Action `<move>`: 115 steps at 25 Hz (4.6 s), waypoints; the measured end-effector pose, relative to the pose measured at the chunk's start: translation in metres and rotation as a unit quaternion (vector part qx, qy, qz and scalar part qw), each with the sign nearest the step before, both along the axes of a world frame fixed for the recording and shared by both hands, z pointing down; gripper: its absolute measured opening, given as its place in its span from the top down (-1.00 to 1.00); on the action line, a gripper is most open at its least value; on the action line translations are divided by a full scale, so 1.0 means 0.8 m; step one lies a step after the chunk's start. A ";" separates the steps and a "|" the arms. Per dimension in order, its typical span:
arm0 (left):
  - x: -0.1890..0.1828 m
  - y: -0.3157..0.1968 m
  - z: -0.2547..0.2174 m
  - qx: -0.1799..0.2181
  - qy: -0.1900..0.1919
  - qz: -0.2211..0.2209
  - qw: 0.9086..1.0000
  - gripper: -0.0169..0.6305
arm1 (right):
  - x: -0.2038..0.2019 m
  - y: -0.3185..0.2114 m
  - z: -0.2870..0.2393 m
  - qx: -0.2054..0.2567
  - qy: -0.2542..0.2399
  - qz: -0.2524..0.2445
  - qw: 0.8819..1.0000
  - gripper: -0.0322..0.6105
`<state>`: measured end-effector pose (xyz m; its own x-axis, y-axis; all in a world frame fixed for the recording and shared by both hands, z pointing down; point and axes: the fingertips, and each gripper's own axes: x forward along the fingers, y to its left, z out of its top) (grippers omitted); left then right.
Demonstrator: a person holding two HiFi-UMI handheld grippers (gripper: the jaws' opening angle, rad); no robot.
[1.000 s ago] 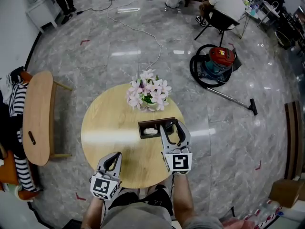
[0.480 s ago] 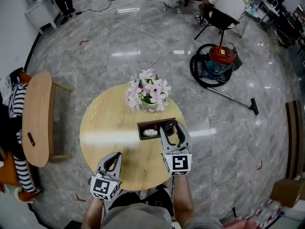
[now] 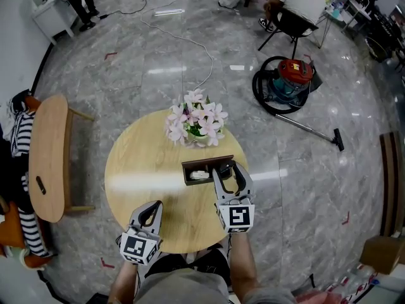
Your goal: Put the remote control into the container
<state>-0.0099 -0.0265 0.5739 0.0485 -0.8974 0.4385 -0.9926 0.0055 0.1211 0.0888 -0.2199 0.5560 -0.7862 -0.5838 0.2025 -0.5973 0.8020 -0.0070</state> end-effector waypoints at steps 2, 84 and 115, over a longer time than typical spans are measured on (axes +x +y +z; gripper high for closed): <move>-0.001 0.000 -0.001 0.000 -0.002 0.001 1.000 0.93 | 0.000 0.000 0.001 0.000 0.001 0.000 1.000 0.16; 0.039 -0.003 -0.236 0.129 -0.030 0.063 0.989 0.93 | 0.088 0.123 -0.175 -0.045 -0.029 0.020 0.998 0.87; 0.059 -0.011 -0.260 0.142 -0.041 0.082 0.986 0.93 | 0.103 0.139 -0.203 -0.020 -0.034 0.023 0.999 0.87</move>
